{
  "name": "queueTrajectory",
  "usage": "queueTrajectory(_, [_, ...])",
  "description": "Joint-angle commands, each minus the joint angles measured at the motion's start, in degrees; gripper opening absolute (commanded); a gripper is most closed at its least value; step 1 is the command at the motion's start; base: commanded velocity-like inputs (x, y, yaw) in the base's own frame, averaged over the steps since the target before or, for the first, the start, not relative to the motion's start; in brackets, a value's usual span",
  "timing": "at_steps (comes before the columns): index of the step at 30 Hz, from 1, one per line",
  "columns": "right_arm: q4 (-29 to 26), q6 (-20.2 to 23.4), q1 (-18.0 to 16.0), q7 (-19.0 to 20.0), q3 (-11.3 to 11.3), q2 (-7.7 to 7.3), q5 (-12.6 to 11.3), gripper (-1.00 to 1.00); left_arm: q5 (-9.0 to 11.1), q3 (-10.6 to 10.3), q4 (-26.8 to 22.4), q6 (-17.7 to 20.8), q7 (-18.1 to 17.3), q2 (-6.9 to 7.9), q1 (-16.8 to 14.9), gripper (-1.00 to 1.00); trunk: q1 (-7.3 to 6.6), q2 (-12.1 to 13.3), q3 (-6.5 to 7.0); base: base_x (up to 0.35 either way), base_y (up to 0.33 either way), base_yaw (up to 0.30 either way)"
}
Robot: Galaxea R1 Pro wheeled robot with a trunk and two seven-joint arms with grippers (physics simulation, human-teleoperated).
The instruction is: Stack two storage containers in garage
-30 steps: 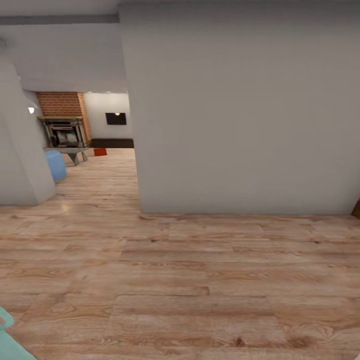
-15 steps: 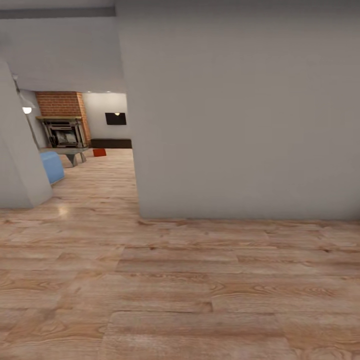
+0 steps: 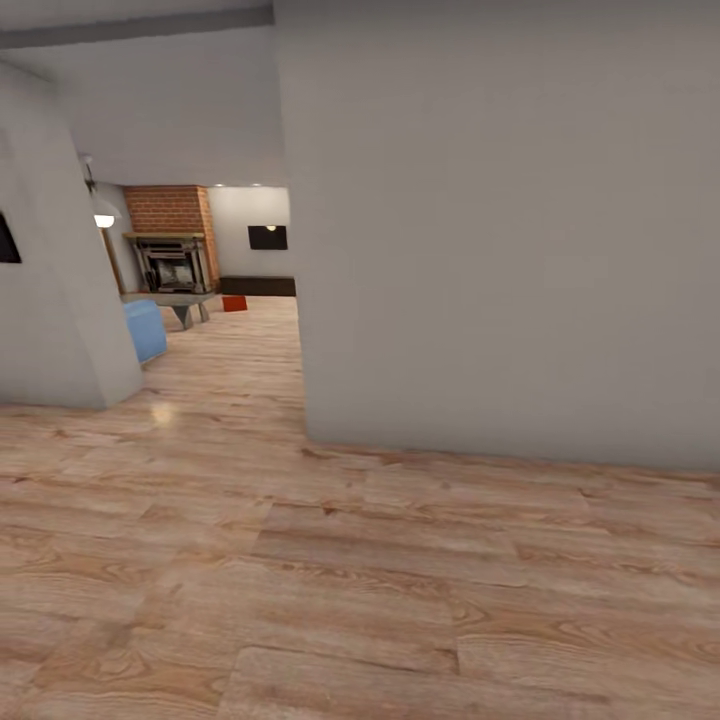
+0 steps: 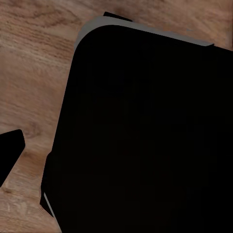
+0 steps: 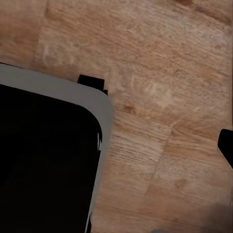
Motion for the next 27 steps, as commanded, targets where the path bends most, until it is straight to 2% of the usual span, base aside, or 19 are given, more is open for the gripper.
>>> queueTrajectory(1, [0.02, -0.17, 0.00, 0.04, 0.48, -0.01, -0.59, 1.00, 0.21, 0.04, -0.06, -0.10, 0.04, -0.02, 0.01, 1.00, 0.03, -0.02, -0.05, 0.322, 0.000, 0.269])
queueTrajectory(22, [0.02, -0.21, 0.01, 0.01, 0.48, -0.01, -0.58, 1.00, 0.26, 0.04, -0.06, -0.03, 0.04, -0.02, 0.01, 1.00, 0.03, -0.02, -0.05, 0.322, 0.000, 0.268])
queueTrajectory(27, [0.02, -0.26, -0.02, 0.02, 0.48, -0.02, -0.61, 1.00, 0.28, 0.04, -0.06, -0.02, 0.04, -0.02, 0.01, 1.00, 0.03, -0.02, -0.05, 0.322, 0.000, 0.090])
